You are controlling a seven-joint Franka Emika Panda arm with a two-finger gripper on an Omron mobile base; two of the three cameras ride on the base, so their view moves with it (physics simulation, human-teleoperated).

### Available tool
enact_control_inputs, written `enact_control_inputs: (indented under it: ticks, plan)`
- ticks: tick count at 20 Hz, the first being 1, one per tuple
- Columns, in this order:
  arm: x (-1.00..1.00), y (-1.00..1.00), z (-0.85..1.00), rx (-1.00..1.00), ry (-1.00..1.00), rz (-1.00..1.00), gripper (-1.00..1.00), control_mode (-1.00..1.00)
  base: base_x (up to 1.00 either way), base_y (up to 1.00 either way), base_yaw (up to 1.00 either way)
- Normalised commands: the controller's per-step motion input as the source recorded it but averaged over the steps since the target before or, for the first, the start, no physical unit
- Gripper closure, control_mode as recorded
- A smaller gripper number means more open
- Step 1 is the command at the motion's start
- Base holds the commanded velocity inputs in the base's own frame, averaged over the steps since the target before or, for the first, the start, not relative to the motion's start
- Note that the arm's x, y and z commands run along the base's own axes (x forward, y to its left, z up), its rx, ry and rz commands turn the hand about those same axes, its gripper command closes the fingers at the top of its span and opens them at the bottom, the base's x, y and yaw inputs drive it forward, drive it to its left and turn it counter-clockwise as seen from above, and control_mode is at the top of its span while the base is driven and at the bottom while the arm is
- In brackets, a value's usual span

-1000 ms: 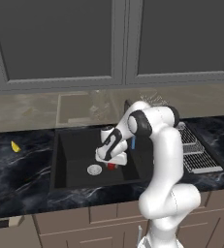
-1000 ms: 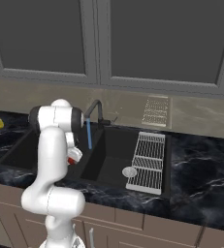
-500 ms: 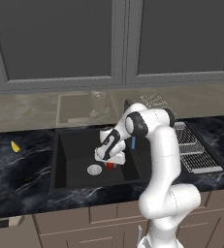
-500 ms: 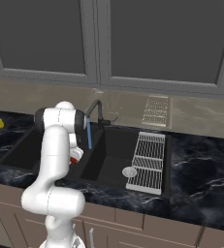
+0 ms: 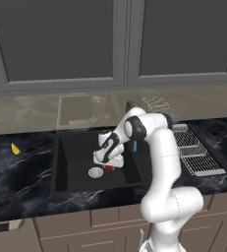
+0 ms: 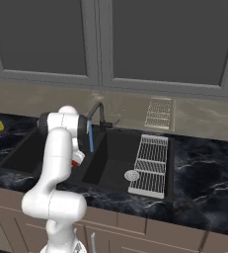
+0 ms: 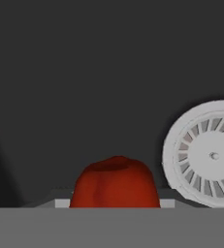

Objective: Turn on the sink faucet. Then move the bell pepper from the counter to the sink. Turn off the sink. Move the vegetable from the sink to the pot next to the stove. Finally move the pot to the rear left burner.

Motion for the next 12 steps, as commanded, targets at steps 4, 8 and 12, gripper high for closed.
enact_control_inputs:
  ticks: [4, 8, 12]
  plan:
    - [0.17, 0.16, -0.17, 0.00, 0.00, 0.00, 1.00, -1.00, 0.00, 0.00, 0.00]
    - [0.11, 0.18, -0.20, 0.00, 0.00, 0.00, 1.00, -1.00, 0.00, 0.00, 0.00]
    - [0.01, 0.07, -0.21, 0.00, 0.00, 0.00, 1.00, -1.00, 0.00, 0.00, 0.00]
